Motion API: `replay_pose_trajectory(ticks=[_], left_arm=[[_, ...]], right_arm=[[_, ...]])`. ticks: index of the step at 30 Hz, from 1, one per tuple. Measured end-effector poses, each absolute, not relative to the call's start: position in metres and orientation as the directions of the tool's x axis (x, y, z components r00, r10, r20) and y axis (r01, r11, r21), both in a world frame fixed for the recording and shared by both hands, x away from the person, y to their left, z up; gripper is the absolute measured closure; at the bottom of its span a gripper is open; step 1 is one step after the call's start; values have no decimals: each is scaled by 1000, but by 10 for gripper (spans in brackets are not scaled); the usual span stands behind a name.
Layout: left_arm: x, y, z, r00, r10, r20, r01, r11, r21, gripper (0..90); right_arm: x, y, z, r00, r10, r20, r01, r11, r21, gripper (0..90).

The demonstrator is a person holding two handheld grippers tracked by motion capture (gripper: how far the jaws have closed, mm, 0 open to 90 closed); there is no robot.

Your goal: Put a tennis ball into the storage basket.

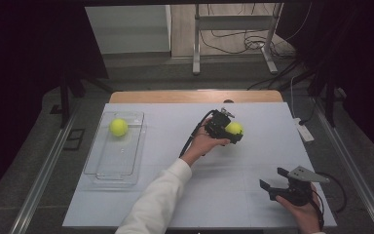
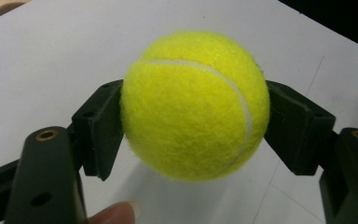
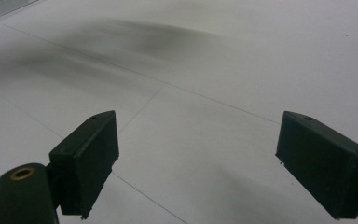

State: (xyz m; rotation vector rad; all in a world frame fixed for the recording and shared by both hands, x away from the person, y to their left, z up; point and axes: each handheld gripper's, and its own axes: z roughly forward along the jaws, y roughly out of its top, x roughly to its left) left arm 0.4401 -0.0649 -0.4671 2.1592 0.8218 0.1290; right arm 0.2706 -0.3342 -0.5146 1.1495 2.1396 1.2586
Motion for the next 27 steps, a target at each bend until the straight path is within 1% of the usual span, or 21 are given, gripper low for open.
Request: replay_pose_trajectory(ticks=[27], left_arm=[[412,-46,-458,797,583,-158,479,-449,755,272]], right_arm=[[270,-334,-515,-575,817,52,450,262,854,130]])
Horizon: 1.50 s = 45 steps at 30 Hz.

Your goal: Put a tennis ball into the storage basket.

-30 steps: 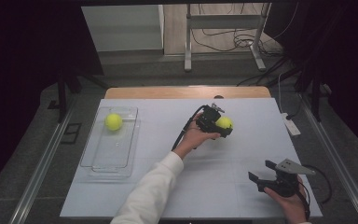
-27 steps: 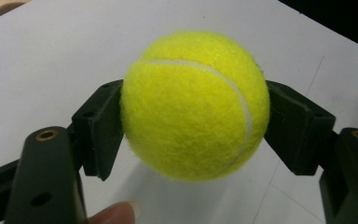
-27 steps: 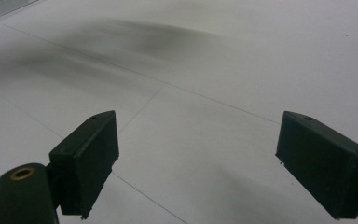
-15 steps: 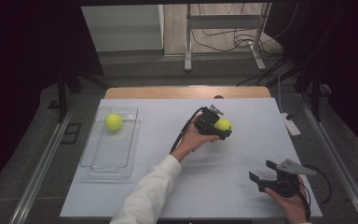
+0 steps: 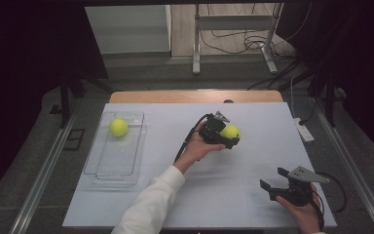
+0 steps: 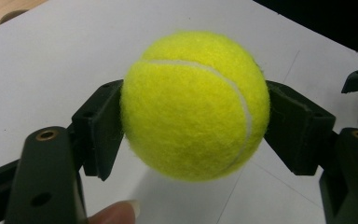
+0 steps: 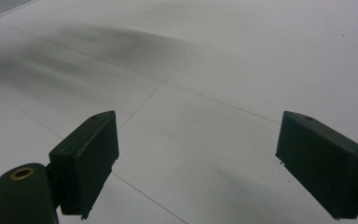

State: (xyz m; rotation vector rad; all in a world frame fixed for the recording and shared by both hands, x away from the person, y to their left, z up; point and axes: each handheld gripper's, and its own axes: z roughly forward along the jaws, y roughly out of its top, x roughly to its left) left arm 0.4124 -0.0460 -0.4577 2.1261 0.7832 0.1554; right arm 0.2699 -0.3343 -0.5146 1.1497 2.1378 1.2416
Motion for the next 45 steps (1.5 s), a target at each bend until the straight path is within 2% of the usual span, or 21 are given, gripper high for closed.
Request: replay_pose_trajectory(ticks=[45], left_arm=[[389,4,-453,782,597,-178,465,-368,805,273]], right_arm=[[270,-332,-515,-573,819,40,449,273,851,130]])
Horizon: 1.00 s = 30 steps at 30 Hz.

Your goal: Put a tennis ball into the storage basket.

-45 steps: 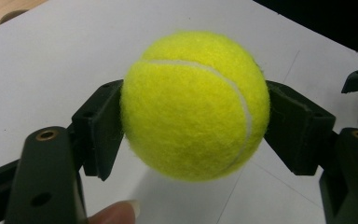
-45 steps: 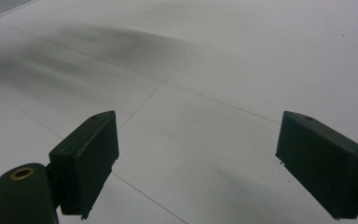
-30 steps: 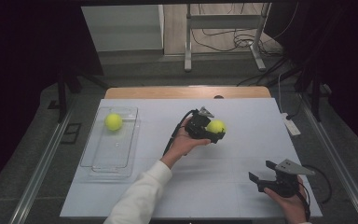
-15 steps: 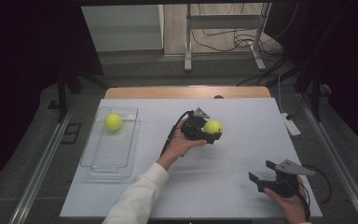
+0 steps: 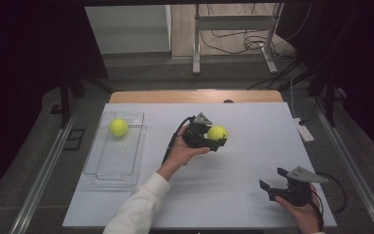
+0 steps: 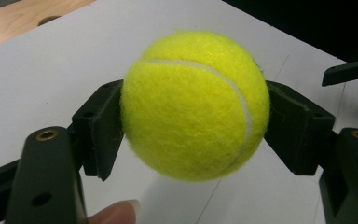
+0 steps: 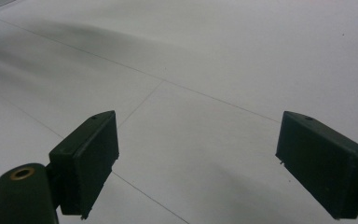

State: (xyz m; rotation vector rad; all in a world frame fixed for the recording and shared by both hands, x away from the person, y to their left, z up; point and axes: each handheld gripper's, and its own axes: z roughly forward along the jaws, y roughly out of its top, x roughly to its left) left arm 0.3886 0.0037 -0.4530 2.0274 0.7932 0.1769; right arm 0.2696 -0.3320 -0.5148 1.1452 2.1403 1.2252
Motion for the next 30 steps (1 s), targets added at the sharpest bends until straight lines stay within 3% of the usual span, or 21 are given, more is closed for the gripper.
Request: replay_pose_trajectory(ticks=[30], left_arm=[[376,34,-451,771,612,-174,449,-330,830,272]], right_arm=[[270,-331,-515,-569,821,33,450,277,849,128]])
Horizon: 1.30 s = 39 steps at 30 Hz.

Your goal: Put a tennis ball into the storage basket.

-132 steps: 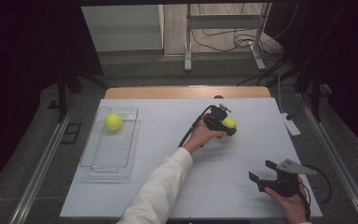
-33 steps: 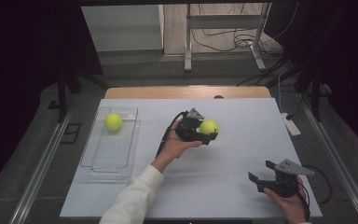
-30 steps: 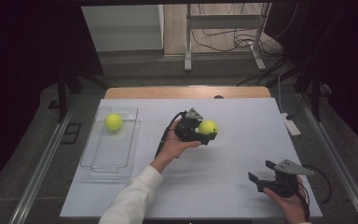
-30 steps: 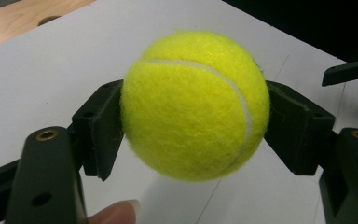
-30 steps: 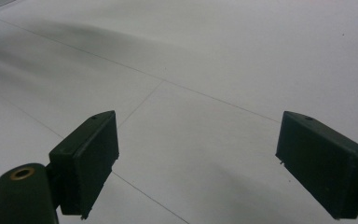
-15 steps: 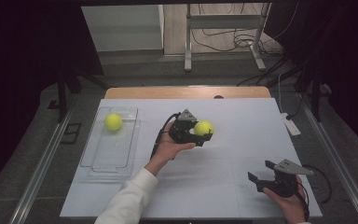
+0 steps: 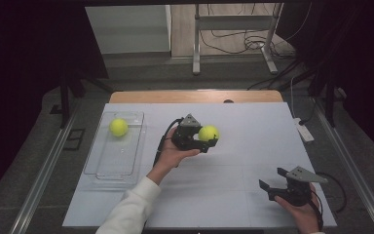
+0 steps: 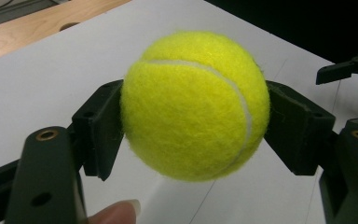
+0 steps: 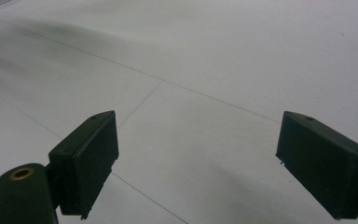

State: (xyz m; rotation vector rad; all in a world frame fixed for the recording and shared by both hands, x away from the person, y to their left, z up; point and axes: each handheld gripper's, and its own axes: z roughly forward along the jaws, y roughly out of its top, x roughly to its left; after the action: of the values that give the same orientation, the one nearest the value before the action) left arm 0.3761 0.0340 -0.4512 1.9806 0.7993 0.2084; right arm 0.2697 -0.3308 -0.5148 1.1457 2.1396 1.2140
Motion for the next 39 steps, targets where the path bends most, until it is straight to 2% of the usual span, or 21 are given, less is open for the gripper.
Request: replay_pose_trajectory(ticks=[39], left_arm=[[361,71,-453,741,646,-183,452,-278,847,272]], right_arm=[[269,-330,-515,-569,822,31,452,281,847,128]])
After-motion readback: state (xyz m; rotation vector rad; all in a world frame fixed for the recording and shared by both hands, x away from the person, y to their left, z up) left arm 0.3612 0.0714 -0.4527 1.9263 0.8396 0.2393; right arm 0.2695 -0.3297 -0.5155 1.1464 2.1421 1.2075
